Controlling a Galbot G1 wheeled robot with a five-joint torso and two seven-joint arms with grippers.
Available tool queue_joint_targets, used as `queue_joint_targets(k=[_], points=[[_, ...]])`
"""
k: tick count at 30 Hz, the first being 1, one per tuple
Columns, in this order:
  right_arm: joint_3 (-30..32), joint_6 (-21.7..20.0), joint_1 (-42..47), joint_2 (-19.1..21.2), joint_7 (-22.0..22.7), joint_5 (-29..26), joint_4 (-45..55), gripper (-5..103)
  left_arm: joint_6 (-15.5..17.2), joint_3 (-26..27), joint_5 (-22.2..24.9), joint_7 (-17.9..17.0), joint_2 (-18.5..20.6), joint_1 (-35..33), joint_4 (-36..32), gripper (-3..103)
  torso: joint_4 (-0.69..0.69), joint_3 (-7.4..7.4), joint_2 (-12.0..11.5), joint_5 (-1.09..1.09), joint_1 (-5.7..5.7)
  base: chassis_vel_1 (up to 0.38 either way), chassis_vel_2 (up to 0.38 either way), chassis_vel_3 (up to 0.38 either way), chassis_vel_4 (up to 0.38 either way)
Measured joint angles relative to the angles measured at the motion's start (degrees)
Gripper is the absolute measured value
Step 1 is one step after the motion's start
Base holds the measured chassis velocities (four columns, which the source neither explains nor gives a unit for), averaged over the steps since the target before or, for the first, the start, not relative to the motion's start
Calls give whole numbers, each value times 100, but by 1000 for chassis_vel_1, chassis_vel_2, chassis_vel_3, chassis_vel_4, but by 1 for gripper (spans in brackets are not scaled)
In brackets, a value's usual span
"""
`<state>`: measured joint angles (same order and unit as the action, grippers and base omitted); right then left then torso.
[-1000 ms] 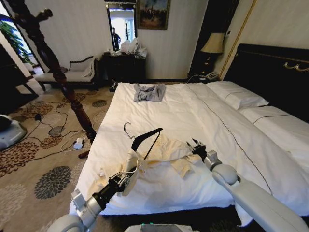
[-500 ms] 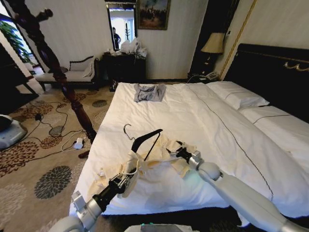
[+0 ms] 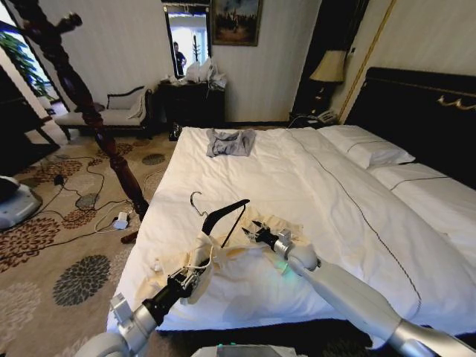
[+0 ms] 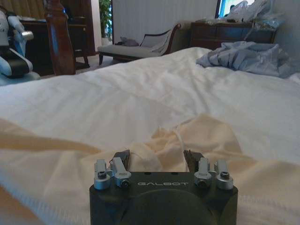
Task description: Pick up the clothes from the bed and hang them on the clothes hanger.
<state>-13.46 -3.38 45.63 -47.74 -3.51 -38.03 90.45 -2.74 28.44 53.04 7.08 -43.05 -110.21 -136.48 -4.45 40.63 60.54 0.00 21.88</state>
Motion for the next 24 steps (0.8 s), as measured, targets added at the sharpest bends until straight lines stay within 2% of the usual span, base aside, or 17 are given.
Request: queue_joint_targets(k=[5, 8, 10, 12, 15, 17, 19, 21, 24], points=[[-8, -15, 76, 44, -13, 42, 43, 65, 3, -11, -1, 1, -16, 8, 22, 20, 0, 0, 0, 0, 0, 0, 0, 0, 0], [-9, -20, 102, 47, -8, 49, 65, 60, 6, -16, -3, 1, -19, 12, 26, 20, 0, 0, 0, 0, 0, 0, 0, 0, 0], [-4, -21, 141, 59, 7, 55, 109, 50, 7, -7, -4, 2, -20, 7, 26, 20, 0, 0, 0, 0, 0, 0, 0, 0, 0], [7, -22, 170, 68, 17, 64, 138, 50, 7, -1, -4, 2, -22, 0, 27, 20, 0, 0, 0, 0, 0, 0, 0, 0, 0], [55, -22, 294, 115, 56, 110, 249, 34, 7, 3, -7, 5, -39, -10, 32, 20, 0, 0, 0, 0, 0, 0, 0, 0, 0], [80, -20, 345, 141, 76, 136, 298, 31, 8, 2, -9, 5, -43, -9, 35, 20, 0, 0, 0, 0, 0, 0, 0, 0, 0], [115, -17, 429, 191, 109, 160, 381, 23, 8, -6, -10, 7, -50, -2, 42, 20, 0, -1, 0, 0, 0, 0, 0, 0, 0], [130, -14, 459, 214, 123, 171, 414, 23, 8, -9, -11, 9, -50, 3, 44, 20, 0, 0, 0, 0, 0, 0, 0, 0, 0], [173, -11, 496, 255, 165, 177, 492, 10, 8, -14, -11, 11, -51, 8, 46, 20, 0, -1, 0, 0, 0, 0, 0, 0, 0]])
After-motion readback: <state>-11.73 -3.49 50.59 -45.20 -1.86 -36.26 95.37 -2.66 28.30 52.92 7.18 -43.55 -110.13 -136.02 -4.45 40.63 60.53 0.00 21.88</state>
